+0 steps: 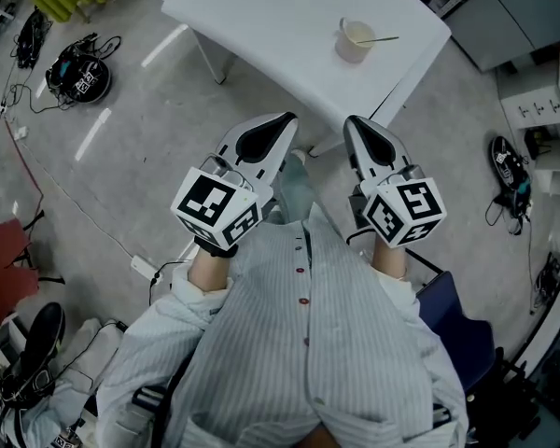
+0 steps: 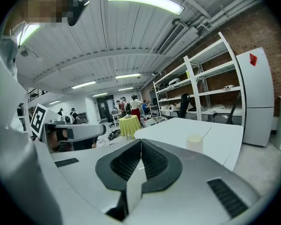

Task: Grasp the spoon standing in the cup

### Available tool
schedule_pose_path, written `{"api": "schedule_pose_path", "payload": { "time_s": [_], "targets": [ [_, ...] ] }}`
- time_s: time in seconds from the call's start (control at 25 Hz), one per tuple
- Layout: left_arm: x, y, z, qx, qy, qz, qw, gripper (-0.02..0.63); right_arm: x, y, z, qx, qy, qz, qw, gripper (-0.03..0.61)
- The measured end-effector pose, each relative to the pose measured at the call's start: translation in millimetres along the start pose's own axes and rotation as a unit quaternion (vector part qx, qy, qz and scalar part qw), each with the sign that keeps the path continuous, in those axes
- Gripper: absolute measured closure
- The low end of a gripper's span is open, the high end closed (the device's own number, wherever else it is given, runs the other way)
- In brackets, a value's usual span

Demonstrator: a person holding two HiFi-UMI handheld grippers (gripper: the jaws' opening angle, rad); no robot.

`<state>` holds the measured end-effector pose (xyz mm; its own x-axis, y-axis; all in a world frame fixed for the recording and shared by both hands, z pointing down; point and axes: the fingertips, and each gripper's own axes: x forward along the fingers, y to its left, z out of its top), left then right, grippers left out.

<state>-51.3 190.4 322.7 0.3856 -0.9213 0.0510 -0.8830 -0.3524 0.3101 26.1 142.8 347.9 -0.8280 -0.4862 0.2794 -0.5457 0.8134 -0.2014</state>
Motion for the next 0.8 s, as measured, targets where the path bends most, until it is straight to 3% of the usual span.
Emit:
{"api": "schedule_pose_path", "payload": {
  "time_s": [0.32, 0.8],
  "targets": [
    [58.5, 61.9, 14.4, 0.008, 0.006, 0.012, 0.9999, 0.6, 70.6, -48.7, 23.0, 0.0, -0.003, 0.006, 1.0, 0.569],
    [182.0, 121.3, 52.1, 0.015, 0.031, -0.016, 0.9993, 0.6, 145.8, -151.6, 74.7, 0.019, 0.003, -0.023, 1.0, 0.569]
  ]
}}
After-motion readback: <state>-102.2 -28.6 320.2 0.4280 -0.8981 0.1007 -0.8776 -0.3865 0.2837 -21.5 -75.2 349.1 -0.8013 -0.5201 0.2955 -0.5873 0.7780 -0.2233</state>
